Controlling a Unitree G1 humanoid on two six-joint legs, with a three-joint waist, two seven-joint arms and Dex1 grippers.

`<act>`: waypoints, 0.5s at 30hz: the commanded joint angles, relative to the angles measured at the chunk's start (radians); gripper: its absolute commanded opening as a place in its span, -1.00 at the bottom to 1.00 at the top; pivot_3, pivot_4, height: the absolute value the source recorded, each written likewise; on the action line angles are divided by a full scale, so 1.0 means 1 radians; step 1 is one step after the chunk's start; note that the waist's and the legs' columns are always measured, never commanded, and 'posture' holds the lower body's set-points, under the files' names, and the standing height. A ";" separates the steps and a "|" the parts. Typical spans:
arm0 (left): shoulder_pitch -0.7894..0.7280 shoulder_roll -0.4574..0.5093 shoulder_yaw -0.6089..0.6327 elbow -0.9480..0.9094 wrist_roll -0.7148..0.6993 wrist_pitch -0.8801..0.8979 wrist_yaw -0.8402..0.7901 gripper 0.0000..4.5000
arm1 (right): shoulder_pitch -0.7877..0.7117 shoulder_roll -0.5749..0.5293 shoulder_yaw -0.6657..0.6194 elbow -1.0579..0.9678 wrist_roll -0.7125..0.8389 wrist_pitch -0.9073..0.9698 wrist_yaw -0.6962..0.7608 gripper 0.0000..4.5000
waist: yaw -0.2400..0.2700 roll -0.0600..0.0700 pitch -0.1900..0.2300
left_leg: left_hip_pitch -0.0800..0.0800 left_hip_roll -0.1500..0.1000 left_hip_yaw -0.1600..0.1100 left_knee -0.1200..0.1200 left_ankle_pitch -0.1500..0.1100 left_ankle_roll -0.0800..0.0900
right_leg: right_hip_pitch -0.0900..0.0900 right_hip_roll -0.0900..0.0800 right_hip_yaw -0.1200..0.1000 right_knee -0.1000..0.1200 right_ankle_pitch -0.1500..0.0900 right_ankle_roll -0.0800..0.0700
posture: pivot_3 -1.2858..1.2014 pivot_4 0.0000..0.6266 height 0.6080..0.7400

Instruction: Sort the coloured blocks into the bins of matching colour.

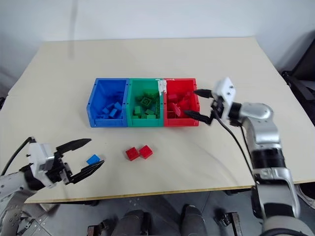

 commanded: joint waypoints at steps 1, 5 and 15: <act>-0.069 0.010 -0.065 0.015 0.030 -0.021 -0.018 1.00 | 0.131 -0.117 -0.072 -0.077 0.035 -0.045 0.119 0.99 | 0.006 0.000 0.000 | 0.000 0.000 0.001 0.000 0.000 0.000 | 0.001 0.000 0.000 0.000 0.000 0.000 | 0.03 -0.52 1.00; -0.158 0.011 -0.124 0.067 0.030 0.001 -0.041 1.00 | 0.256 -0.195 -0.105 -0.077 0.040 -0.056 0.175 0.99 | 0.002 0.000 0.000 | 0.001 0.000 0.003 0.000 0.000 0.000 | 0.001 0.000 0.000 0.000 0.000 0.000 | 0.03 -0.52 1.00; -0.184 0.024 -0.093 0.156 0.050 -0.070 -0.075 1.00 | 0.227 -0.082 0.044 -0.282 0.056 0.064 0.134 0.99 | -0.027 0.000 0.000 | 0.004 0.003 0.006 0.000 0.001 -0.002 | -0.001 0.001 0.002 0.002 0.000 0.000 | 0.03 -0.52 1.00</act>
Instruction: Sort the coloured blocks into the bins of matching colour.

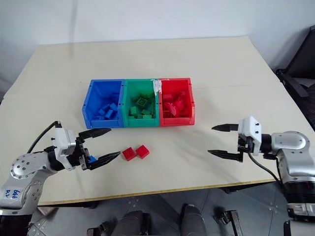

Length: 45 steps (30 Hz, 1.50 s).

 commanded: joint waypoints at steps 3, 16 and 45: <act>0.081 0.023 0.102 -0.006 -0.010 -0.036 -0.005 1.00 | -0.094 0.071 0.164 -0.201 0.022 0.213 -0.035 0.99 | 0.000 0.000 0.000 | -0.001 0.000 -0.007 0.000 0.000 0.000 | -0.001 0.000 0.001 0.000 0.000 0.000 | 0.03 -0.52 1.00; 0.345 -0.023 0.242 -0.075 -0.024 -0.072 0.014 1.00 | -0.425 0.344 0.511 0.053 -0.275 0.143 -0.099 0.99 | -0.001 -0.001 0.000 | -0.002 -0.003 -0.012 0.000 -0.001 0.001 | -0.001 -0.002 0.000 0.001 0.000 -0.001 | 0.03 -0.52 1.00; 0.301 -0.025 0.205 -0.138 -0.082 -0.029 0.021 1.00 | -0.444 0.246 0.135 0.026 -0.110 0.304 -0.210 -0.35 | -0.004 0.000 0.000 | -0.003 -0.002 -0.011 0.000 -0.001 0.000 | -0.002 -0.001 0.000 0.002 -0.001 -0.001 | 0.03 -0.52 1.00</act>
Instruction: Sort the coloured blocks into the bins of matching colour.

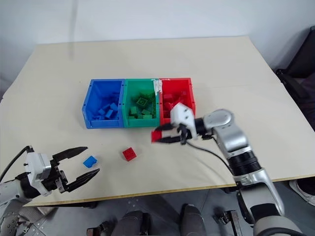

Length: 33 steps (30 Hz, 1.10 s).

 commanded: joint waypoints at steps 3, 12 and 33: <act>-0.064 -0.020 -0.006 -0.041 -0.053 0.028 0.049 1.00 | -0.186 0.002 -0.138 0.201 -0.060 -0.046 -0.276 -0.35 | -0.004 0.000 0.000 | 0.000 0.000 0.002 0.000 0.000 0.000 | -0.001 0.000 0.001 0.001 0.000 0.000 | 0.03 -0.52 1.00; -0.112 -0.034 -0.026 -0.030 -0.053 0.068 0.091 1.00 | -0.314 0.072 -0.137 0.538 -0.122 -0.163 -0.376 0.10 | -0.006 0.000 0.000 | 0.000 -0.001 0.003 -0.001 0.000 0.000 | -0.002 0.000 0.001 0.001 0.000 -0.001 | 0.03 -0.52 1.00; 0.017 0.029 0.173 0.190 -0.033 -0.029 -0.038 1.00 | 0.469 -0.174 -0.262 -0.128 0.247 -0.218 0.159 0.99 | -0.002 0.001 0.001 | 0.000 0.000 0.002 -0.001 -0.001 0.001 | 0.001 0.000 -0.001 -0.003 0.000 0.000 | 0.03 -0.52 1.00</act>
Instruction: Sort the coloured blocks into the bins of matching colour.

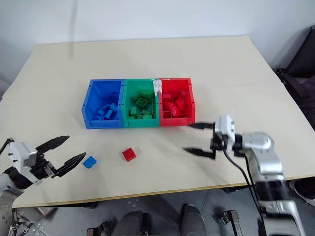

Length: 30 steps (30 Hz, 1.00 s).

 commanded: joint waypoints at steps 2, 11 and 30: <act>0.063 0.043 0.044 0.030 -0.004 -0.033 -0.093 1.00 | 0.031 -0.041 -0.061 -0.043 0.049 -0.042 0.040 0.99 | -0.002 0.000 0.000 | 0.001 0.001 0.002 0.000 0.000 0.000 | 0.000 0.000 0.001 0.000 0.000 0.000 | 0.03 -0.52 1.00; -0.068 0.090 -0.238 -0.293 0.018 0.182 0.022 1.00 | 0.048 -0.045 -0.029 -0.198 0.093 0.045 -0.003 0.99 | 0.029 0.000 0.000 | 0.001 0.004 -0.001 0.002 0.000 0.000 | 0.001 -0.001 0.002 0.002 0.001 0.000 | 0.03 -0.52 1.00; -0.499 0.064 -0.771 -0.302 0.326 0.738 0.341 0.57 | 0.299 -0.059 -0.109 -0.455 0.111 0.073 -0.182 1.00 | 0.056 0.000 -0.001 | 0.002 -0.001 -0.001 0.003 0.000 0.000 | 0.002 0.000 0.001 0.002 0.000 0.000 | 0.03 -0.52 1.00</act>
